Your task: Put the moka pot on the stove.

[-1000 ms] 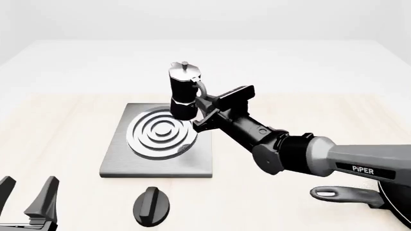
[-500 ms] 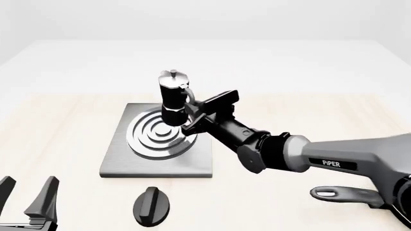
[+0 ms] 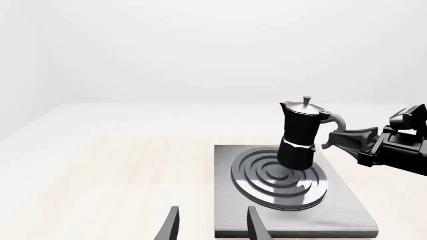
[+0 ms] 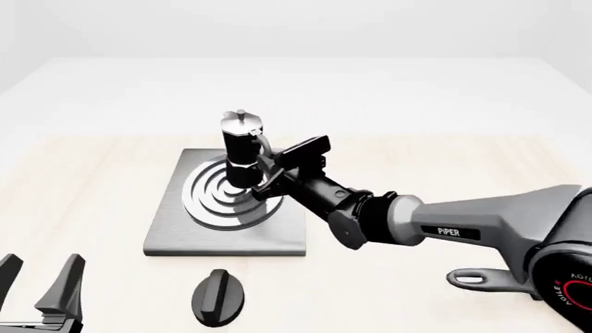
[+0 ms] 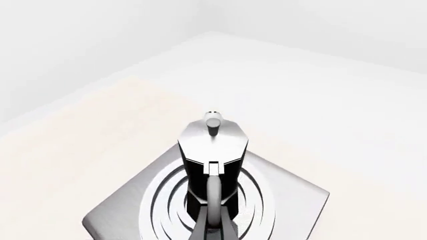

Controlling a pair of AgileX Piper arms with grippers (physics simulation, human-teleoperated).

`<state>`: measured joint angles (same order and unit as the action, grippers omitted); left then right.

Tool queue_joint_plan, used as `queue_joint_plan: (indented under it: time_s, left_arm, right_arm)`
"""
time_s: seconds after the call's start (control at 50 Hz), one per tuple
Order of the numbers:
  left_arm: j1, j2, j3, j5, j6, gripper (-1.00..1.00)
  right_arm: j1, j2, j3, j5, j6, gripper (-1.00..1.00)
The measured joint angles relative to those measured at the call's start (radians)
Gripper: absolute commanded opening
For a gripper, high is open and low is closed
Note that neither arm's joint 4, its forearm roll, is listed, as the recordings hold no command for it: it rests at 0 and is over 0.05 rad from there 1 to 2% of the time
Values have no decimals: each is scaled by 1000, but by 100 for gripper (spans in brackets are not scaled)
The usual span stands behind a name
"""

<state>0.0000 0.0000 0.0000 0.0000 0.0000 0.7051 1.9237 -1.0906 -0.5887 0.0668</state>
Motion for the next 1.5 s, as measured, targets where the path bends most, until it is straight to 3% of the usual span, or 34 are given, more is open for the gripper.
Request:
queue_joint_plan:
  time_s: [0.9, 0.92, 1.5]
  left_arm:
    - [0, 0, 0, 0, 0, 100]
    - [0, 0, 0, 0, 0, 100]
    - [0, 0, 0, 0, 0, 100]
  right_arm:
    - [3, 95, -48, -6, 21, -100]
    - [2, 97, -49, -6, 22, 100]
    - [11, 120, -75, -5, 32, 100]
